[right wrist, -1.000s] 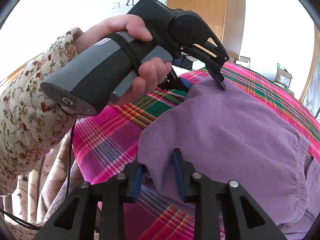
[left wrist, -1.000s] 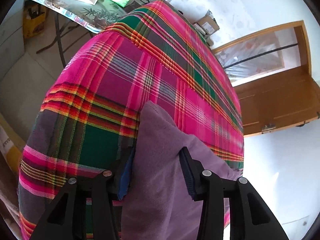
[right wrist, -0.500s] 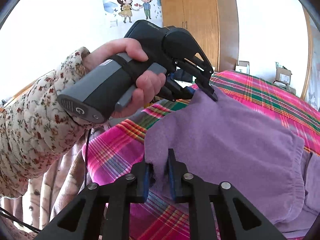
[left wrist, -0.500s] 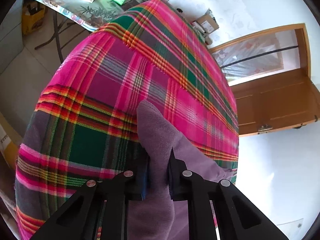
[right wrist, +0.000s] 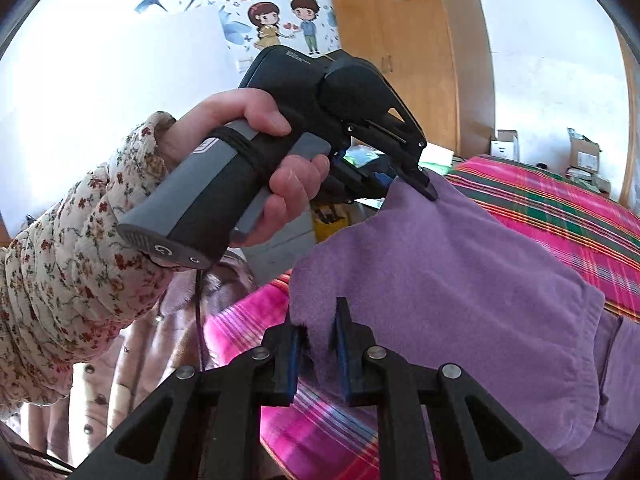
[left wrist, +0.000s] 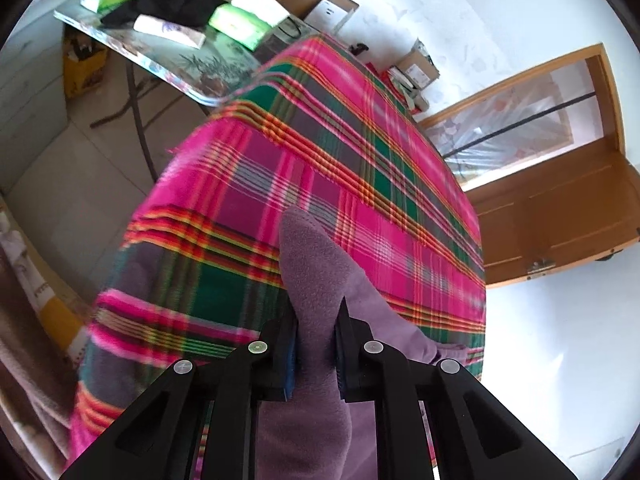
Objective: Fold clothes
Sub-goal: 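Lift the gripped garment end with the left tool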
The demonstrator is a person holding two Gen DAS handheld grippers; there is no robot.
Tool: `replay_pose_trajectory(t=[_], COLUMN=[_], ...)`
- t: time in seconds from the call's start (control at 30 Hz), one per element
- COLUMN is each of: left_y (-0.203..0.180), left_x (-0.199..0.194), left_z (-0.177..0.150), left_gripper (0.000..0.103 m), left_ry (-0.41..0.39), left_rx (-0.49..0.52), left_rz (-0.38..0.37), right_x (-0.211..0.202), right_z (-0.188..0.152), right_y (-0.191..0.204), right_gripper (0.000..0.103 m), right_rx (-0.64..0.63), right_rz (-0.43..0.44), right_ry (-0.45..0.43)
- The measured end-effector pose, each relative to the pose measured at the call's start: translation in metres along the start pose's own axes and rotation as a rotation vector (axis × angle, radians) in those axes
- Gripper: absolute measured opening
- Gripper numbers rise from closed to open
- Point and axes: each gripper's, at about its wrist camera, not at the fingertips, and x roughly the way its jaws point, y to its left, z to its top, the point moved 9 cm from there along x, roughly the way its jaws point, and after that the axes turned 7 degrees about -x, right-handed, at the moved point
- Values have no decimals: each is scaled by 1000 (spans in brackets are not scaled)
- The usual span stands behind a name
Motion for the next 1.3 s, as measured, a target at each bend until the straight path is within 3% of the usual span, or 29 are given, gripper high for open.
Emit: replay_pose_trajectory(t=[0.1,0.4,0.97,1.3], left_y=[-4,-50,-164,-234], left_x=[-13,-23,-27,-1], left_z=[1,-6,-46,-78], left_gripper=[15,15,15,15], left_ry=[-26,-66,-74,-3], left_rx=[-4,43,194,290], left_rz=[-10,-21,-89,-116], right_x=[5,-35,-139,-207], right_z=[21,28,49,39], right_y=[4,-3,-45,-71], right_gripper=[16,16,16,16], right_rx=[11,74,152,224], right_rz=[35,58,-51,-128], right_ry=[-27,-118,-310,-362])
